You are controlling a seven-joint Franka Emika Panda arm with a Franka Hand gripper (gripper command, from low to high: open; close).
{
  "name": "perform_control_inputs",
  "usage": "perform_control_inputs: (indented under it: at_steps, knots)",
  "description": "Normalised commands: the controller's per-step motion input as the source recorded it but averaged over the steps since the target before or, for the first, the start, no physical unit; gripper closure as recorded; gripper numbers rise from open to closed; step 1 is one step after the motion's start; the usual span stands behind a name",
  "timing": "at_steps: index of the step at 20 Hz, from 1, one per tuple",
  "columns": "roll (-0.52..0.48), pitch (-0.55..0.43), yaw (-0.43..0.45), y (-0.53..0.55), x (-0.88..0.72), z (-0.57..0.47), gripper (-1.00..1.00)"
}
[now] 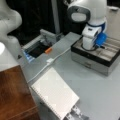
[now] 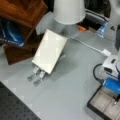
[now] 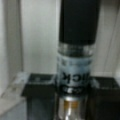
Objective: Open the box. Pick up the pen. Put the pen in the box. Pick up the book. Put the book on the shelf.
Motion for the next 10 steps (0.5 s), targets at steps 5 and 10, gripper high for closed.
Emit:
perform_control_inputs:
  at_steps: [5,10]
  knots:
    - [-0.066,-0.069,-0.147,0.08,-0.03,-0.07,-1.00]
    - [-0.083,-0.056,-0.128,0.07,-0.05,-0.02,-1.00]
